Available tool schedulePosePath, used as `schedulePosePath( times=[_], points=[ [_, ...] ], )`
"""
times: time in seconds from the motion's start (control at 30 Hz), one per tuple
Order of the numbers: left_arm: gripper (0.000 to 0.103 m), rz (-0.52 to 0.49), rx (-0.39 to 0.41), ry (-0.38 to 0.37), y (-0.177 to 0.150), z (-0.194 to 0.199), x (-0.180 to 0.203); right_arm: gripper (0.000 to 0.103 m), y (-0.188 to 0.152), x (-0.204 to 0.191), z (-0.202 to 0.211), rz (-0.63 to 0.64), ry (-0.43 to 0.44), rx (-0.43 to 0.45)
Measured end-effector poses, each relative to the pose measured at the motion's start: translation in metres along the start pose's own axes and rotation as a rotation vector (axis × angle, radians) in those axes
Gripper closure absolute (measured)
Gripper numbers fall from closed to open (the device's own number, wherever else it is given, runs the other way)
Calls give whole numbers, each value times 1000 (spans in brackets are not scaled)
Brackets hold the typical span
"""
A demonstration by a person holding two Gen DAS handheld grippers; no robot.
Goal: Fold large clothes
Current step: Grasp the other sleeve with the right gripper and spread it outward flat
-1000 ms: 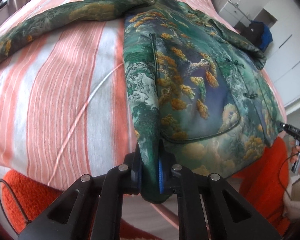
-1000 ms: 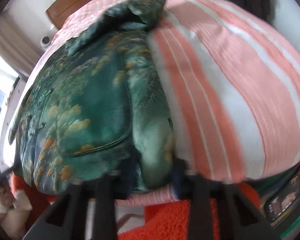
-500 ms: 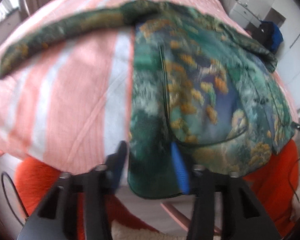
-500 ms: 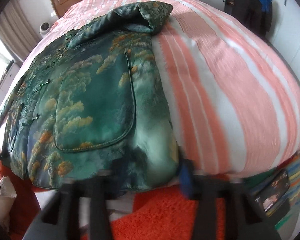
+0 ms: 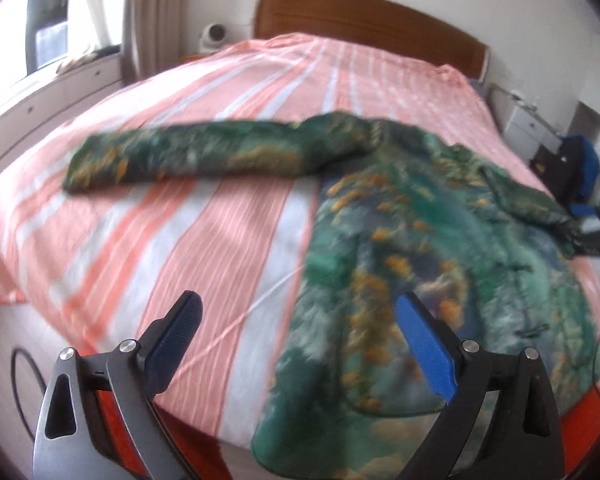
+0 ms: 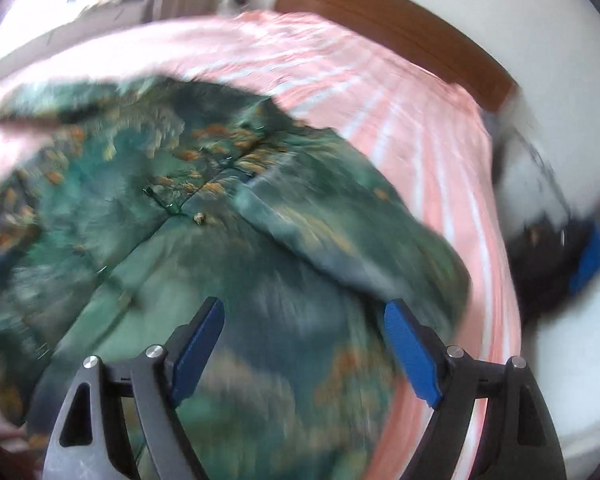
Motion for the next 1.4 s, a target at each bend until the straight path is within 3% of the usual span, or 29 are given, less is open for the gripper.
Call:
schedulePosePath(
  times=[0.1,0.23,0.27,0.3,0.33,0.43,0.53,0.67,0.73,0.77,0.8,0.9,1.03,1.13,1.23,1.3,1.4],
  points=[
    [5,-3,-18,37,-13,-9,-11,23,34,-27,-52,172,-126,-54],
    [5,34,-33,50,-12,-15,-23,25,53,-29,-110,261,-322,-129],
    [5,44,-33,48,-11,-17,-25,41,55,-22,-117,247,-328,-141],
    [5,47,-35,49,-11,-19,-26,74,57,-11,-120,182,-282,-154],
    [5,49,-38,48,-11,-20,-27,86,57,0,-116,128,-256,-146],
    [5,48,-46,40,-12,-24,-26,88,45,65,-73,-114,-258,-20],
    [5,39,-42,31,-11,-25,-24,88,-3,153,-33,-376,-263,27],
    [5,38,-16,14,-10,-19,-22,85,-118,268,4,-717,-354,0],
    [5,47,-12,11,-9,-18,-21,66,-191,308,4,-858,-404,-72],
    [5,51,-14,12,-9,-18,-21,47,-221,317,2,-908,-413,-104],
    [5,55,-17,14,-9,-18,-22,42,-263,324,-4,-975,-414,-150],
    [5,61,-10,24,-8,-14,-21,42,-326,311,-13,-1064,-392,-214],
    [5,38,37,31,1,1,-11,42,-347,257,0,-1084,-274,-150],
    [2,-31,91,63,8,16,4,37,-321,199,26,-1062,-153,-38],
    [2,-140,77,82,11,20,23,17,-289,133,65,-1032,-35,101],
    [2,-188,55,43,12,21,37,2,-265,85,90,-1009,39,199],
    [2,-172,68,-38,17,29,51,1,-245,26,96,-945,112,249]
  ],
)
Point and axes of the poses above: each gripper's, at about its wrist camera, not at the fingertips, and z roughly against the way its jaws point, x to its right, y to its top, the point moved 5 cm from there along -z, roughly the way its jaws point, and after that the axes turned 9 degrees about -x, right-handed, at the moved point
